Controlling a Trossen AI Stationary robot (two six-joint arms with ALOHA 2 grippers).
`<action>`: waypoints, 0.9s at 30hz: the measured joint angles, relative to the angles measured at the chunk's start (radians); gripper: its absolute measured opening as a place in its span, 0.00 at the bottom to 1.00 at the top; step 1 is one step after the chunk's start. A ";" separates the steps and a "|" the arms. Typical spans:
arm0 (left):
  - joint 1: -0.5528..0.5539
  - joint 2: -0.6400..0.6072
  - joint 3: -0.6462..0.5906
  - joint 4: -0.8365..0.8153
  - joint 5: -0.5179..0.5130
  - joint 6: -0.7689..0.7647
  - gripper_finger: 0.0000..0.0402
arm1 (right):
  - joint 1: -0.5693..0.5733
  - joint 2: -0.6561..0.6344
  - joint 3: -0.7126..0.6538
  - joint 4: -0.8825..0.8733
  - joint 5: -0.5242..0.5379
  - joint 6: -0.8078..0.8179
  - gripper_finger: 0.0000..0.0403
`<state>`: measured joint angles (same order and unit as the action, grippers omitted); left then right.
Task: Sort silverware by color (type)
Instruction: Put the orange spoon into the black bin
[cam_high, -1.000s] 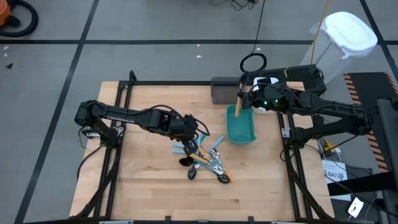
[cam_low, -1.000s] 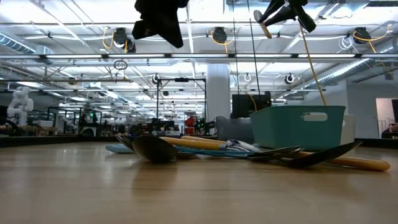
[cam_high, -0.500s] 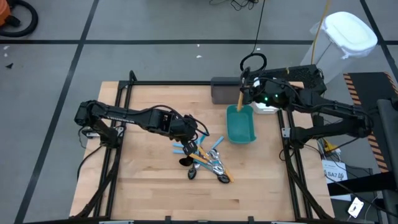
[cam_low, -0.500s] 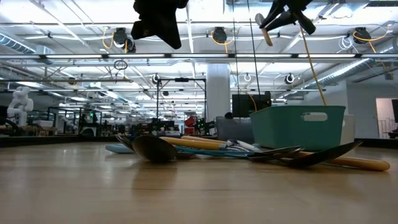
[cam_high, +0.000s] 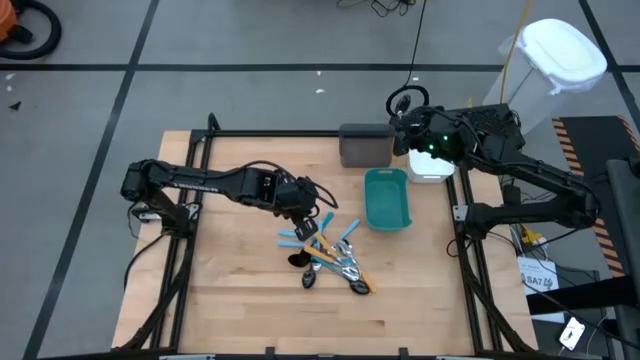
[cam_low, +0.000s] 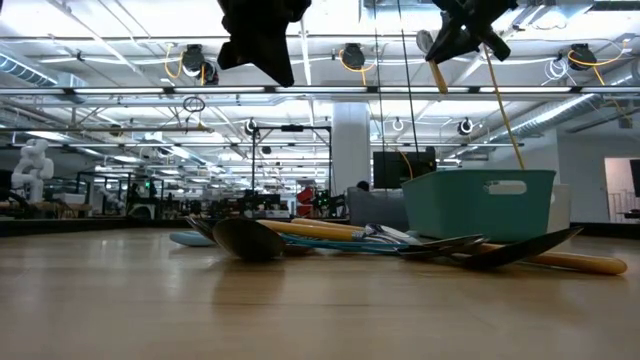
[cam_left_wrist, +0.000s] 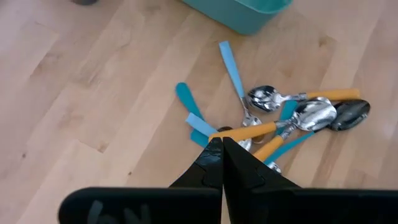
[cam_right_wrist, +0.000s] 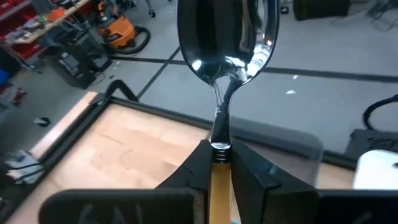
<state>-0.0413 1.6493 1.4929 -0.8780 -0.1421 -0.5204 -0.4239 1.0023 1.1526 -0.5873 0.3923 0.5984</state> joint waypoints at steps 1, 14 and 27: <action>0.007 0.000 0.000 0.000 0.000 0.004 0.00 | -0.011 0.000 0.000 0.000 0.000 -0.017 0.08; 0.056 0.000 0.000 0.000 -0.034 0.022 0.00 | -0.081 0.000 0.000 0.184 -0.004 -0.236 0.08; 0.051 0.000 0.000 0.000 -0.034 0.022 0.00 | -0.116 0.105 0.290 -0.055 0.002 -0.346 0.08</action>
<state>0.0097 1.6493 1.4933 -0.8783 -0.1757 -0.4984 -0.5399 1.1069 1.4423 -0.6422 0.3946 0.2525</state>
